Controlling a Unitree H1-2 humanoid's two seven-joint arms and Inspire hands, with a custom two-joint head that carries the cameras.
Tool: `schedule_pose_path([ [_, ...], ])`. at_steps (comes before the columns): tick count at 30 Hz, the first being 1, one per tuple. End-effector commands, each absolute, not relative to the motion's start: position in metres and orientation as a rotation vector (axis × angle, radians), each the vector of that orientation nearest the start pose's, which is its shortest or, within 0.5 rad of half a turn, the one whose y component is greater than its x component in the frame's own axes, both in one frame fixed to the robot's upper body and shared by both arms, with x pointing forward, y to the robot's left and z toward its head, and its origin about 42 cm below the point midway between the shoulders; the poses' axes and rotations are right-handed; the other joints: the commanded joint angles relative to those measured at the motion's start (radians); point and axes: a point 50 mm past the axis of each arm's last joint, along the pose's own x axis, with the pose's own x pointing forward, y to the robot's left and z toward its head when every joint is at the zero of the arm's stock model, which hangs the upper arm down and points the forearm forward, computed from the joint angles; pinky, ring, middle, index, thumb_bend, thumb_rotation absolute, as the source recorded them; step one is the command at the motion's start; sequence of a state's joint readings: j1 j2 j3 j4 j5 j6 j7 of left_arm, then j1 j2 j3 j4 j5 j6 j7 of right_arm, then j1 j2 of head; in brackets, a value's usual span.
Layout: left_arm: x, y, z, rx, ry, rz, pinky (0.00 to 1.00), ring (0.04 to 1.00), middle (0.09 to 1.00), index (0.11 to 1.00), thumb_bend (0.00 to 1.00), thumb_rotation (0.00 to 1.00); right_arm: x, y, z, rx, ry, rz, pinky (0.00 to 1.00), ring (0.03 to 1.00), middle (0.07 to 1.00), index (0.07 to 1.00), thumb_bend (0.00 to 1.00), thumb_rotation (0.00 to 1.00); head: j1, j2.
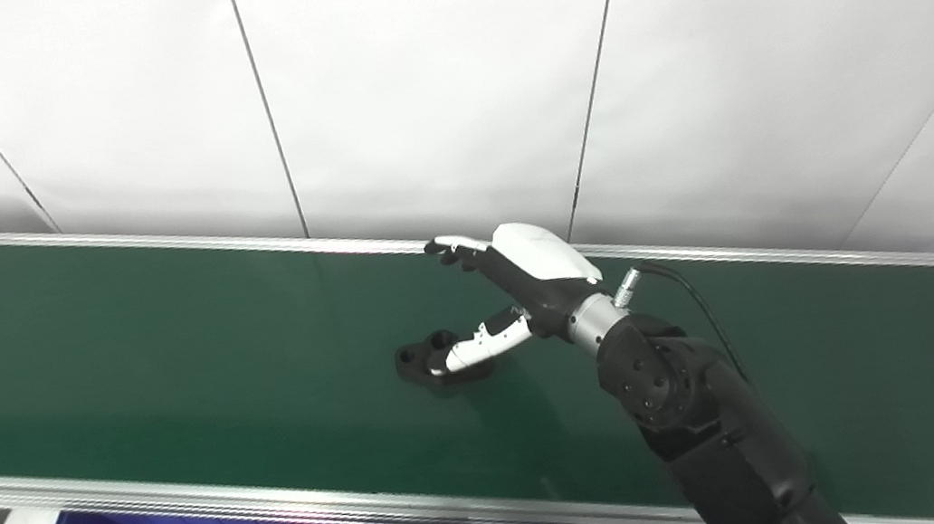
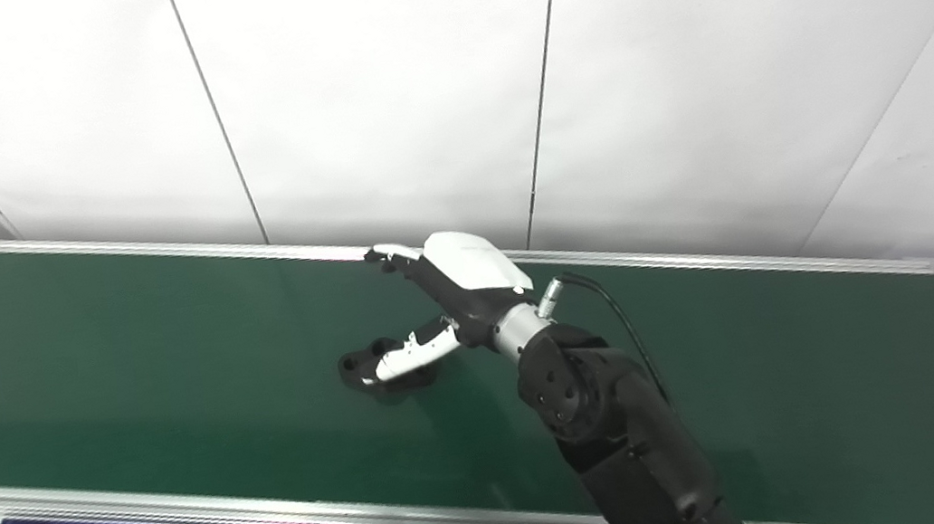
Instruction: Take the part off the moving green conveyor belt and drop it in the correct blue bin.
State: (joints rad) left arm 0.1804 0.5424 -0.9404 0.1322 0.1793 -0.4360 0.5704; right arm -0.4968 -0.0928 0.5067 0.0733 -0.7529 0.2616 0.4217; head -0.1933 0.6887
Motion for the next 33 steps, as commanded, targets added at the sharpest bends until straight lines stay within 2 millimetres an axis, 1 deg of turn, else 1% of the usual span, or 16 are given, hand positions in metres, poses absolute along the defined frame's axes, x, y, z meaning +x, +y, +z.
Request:
schedule_pose_path([
  [1,0.107,0.214,0.018,0.372,-0.094,-0.489,0.77,0.837,0.883,0.875,0.69,0.72,0.389,-0.063,0.209,-1.107,-0.212,0.687,0.82,0.865,0.869,0.884,0.82,0.44,0.003,0.004],
  [5,0.107,0.211,0.019,0.354,-0.089,-0.487,0.77,0.835,0.882,0.873,0.7,0.72,0.383,-0.067,0.205,-1.175,-0.172,0.75,0.86,0.883,0.883,0.892,0.84,0.48,0.009,0.018],
  [8,0.107,0.209,0.021,0.352,-0.099,-0.489,0.78,0.843,0.889,0.877,0.7,0.72,0.379,-0.069,0.202,-1.234,-0.162,0.781,0.85,0.871,0.873,0.887,0.86,0.51,0.013,0.027],
  [15,0.106,0.206,0.025,0.345,-0.118,-0.485,0.79,0.849,0.889,0.879,0.7,0.72,0.377,-0.08,0.192,-1.313,-0.138,0.818,0.84,0.863,0.869,0.873,0.87,0.5,0.017,0.051],
  [21,0.106,0.204,0.03,0.329,-0.125,-0.486,0.79,0.847,0.885,0.874,0.69,0.72,0.375,-0.091,0.18,-1.41,-0.134,0.842,0.83,0.851,0.862,0.866,0.85,0.49,0.023,0.065],
  [24,0.106,0.203,0.032,0.324,-0.13,-0.49,0.78,0.844,0.885,0.872,0.69,0.71,0.374,-0.096,0.174,-1.434,-0.138,0.852,0.82,0.843,0.859,0.871,0.85,0.54,0.024,0.069],
  [27,0.106,0.203,0.034,0.316,-0.132,-0.489,0.78,0.843,0.884,0.871,0.69,0.71,0.373,-0.1,0.169,-1.44,-0.139,0.858,0.81,0.84,0.854,0.868,0.84,0.55,0.021,0.075],
  [29,0.107,0.202,0.036,0.308,-0.132,-0.49,0.77,0.841,0.883,0.868,0.69,0.71,0.373,-0.102,0.166,-1.444,-0.142,0.859,0.82,0.842,0.855,0.868,0.84,0.55,0.017,0.081],
  [31,0.107,0.202,0.037,0.304,-0.135,-0.493,0.76,0.838,0.883,0.867,0.69,0.7,0.372,-0.103,0.164,-1.458,-0.156,0.854,0.8,0.832,0.846,0.858,0.82,0.52,0.015,0.084],
  [32,0.108,0.202,0.038,0.306,-0.138,-0.494,0.77,0.839,0.882,0.868,0.69,0.7,0.371,-0.104,0.163,-1.466,-0.166,0.849,0.78,0.822,0.841,0.853,0.8,0.46,0.014,0.086],
  [33,0.108,0.201,0.038,0.307,-0.14,-0.494,0.77,0.838,0.882,0.868,0.69,0.7,0.37,-0.104,0.163,-1.471,-0.173,0.845,0.75,0.806,0.832,0.845,0.77,0.38,0.013,0.088],
])
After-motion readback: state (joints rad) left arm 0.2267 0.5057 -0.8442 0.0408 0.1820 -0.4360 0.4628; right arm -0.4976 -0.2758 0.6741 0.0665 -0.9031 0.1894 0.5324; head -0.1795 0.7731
